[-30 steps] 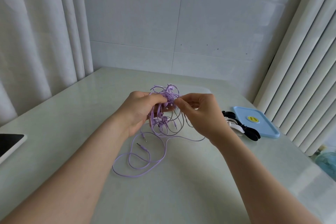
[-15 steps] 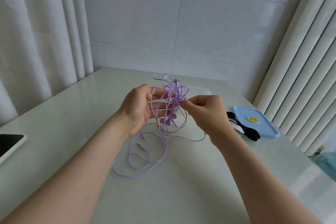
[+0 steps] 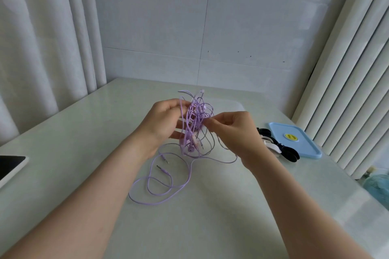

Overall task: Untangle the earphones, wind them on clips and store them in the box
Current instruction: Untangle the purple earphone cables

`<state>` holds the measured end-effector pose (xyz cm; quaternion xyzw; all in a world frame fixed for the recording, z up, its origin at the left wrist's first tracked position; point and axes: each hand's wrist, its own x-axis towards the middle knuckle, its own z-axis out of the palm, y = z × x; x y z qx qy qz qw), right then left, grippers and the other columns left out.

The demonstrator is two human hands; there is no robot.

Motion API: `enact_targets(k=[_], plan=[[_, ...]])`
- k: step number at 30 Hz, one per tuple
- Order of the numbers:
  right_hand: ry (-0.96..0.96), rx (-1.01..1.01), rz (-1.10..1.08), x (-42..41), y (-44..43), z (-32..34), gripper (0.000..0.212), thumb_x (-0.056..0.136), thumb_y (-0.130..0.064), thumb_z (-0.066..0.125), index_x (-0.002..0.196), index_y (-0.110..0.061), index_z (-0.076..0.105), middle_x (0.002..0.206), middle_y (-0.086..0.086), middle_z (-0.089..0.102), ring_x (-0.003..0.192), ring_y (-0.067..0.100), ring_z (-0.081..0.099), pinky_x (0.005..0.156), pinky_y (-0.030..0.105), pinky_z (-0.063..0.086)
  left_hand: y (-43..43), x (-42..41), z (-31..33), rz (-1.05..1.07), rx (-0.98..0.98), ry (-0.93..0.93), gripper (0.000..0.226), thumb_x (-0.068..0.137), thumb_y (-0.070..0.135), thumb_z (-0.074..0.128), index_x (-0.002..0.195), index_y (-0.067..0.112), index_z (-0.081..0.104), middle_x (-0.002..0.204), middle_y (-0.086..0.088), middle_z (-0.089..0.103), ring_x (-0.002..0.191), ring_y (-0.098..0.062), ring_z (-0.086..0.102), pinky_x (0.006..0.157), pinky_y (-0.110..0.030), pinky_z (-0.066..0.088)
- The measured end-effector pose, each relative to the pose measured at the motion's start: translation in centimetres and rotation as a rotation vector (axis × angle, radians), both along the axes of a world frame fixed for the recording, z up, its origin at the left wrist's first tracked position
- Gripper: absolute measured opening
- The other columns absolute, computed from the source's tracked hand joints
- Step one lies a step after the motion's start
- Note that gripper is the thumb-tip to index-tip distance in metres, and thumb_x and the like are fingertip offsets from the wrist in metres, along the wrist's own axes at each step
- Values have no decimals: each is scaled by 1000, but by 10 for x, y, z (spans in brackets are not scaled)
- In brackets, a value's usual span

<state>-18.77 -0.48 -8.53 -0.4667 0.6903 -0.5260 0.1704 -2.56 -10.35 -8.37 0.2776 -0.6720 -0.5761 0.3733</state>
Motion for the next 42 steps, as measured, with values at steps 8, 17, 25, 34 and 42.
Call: enact_targets(k=[8,17,25,34,42], plan=[[501,-165,-23,-2,-6,-7,22,84,-16,77,101,-31,73,82,-11,72,74,4,68,67,10,47,-4,3,4,-134,163,-53,63,108,59,32,120,11,72,104,-17,78,79,-34,73,61,-35,49],[299,-145,-176,-10,-13,-10,23,95,-6,57,101,-21,73,82,-8,76,80,12,71,70,24,49,-12,8,-4,306,21,20,36,107,35,56,94,7,73,85,-8,80,54,-22,68,55,-33,56],[-118,-252,-179,-14,-9,-7,35,101,3,37,105,-18,65,92,16,74,67,39,75,66,58,63,-29,15,-12,488,-291,30,19,79,33,91,89,25,78,73,9,68,65,-11,57,70,-24,49],[-496,-327,-116,-5,-4,5,29,112,-10,21,117,-13,49,90,24,60,56,31,73,54,39,61,-33,5,-14,523,1,116,14,100,22,65,100,9,72,75,-4,73,64,-20,71,69,-36,62],[-664,-317,-191,-5,-5,5,27,113,-14,23,111,-21,49,99,15,64,58,33,72,44,29,53,-27,-1,-6,315,352,218,22,98,28,70,84,13,60,51,6,29,47,-14,31,61,-34,57]])
